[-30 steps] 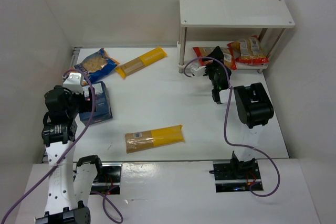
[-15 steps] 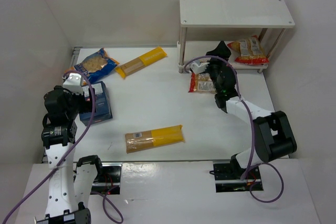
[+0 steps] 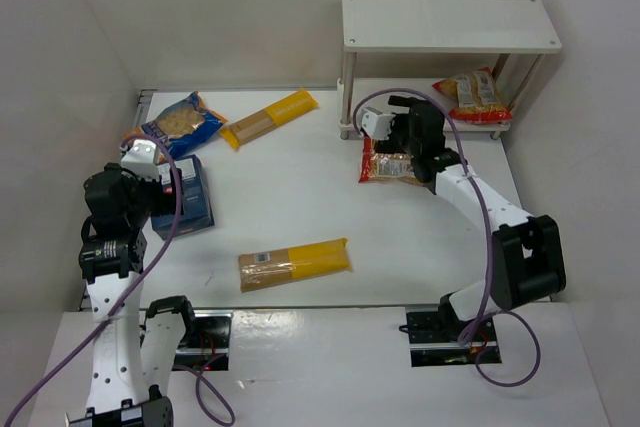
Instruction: Place and organize the pasta boxes and bags onto the shelf
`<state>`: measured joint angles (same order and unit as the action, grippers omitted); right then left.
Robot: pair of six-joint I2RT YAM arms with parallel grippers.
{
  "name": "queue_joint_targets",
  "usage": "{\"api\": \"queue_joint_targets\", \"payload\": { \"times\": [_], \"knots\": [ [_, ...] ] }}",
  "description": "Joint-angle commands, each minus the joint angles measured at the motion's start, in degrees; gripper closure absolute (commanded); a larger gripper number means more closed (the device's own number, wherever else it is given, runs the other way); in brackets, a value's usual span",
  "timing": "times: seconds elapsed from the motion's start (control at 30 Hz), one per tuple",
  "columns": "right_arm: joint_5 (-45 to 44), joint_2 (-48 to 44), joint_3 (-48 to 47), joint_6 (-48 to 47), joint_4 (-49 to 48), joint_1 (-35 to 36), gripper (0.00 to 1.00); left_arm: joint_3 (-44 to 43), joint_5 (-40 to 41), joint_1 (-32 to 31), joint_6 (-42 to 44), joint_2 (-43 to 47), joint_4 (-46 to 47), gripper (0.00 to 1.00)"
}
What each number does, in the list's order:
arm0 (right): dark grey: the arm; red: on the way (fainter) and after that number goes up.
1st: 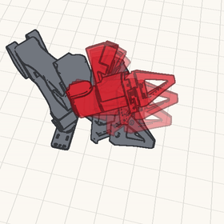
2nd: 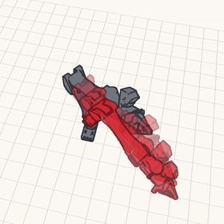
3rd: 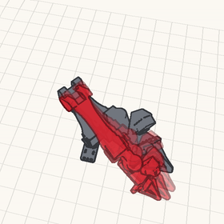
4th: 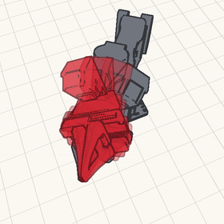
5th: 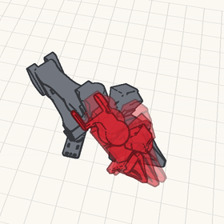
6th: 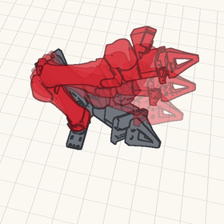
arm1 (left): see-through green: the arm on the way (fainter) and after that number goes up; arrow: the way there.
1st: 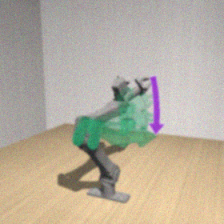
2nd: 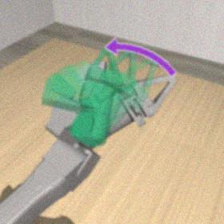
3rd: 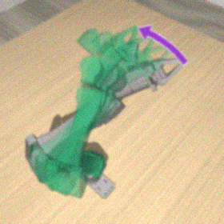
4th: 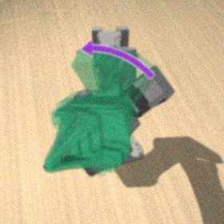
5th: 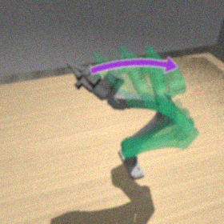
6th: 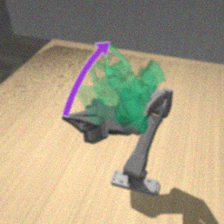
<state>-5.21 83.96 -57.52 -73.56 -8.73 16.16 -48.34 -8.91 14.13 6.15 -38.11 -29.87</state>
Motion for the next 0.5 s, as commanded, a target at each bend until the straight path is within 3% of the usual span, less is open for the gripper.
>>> {"api": "queue_joint_targets", "payload": {
  "times": [0.0, 0.13, 0.27, 0.47],
  "knots": [
    [5.73, -3.81, -2.08, 3.43, 20.49, -0.34, 0.03, -0.09, -1.64, 0.37, 1.41, -0.04, 0.95, 0.0],
    [3.73, -2.15, 1.7, 2.11, 22.0, -0.34, 0.03, -0.09, -1.64, 0.37, 1.41, -0.04, 0.95, 0.0],
    [3.02, -0.83, 7.75, 0.96, 13.77, -0.34, 0.03, -0.09, -1.64, 0.37, 1.41, -0.04, 0.95, 0.0],
    [3.02, 3.83, 9.43, 1.49, 6.82, -0.86, 0.03, -0.09, -1.64, 0.37, 1.41, -0.04, 0.95, 0.0]
  ]
}}
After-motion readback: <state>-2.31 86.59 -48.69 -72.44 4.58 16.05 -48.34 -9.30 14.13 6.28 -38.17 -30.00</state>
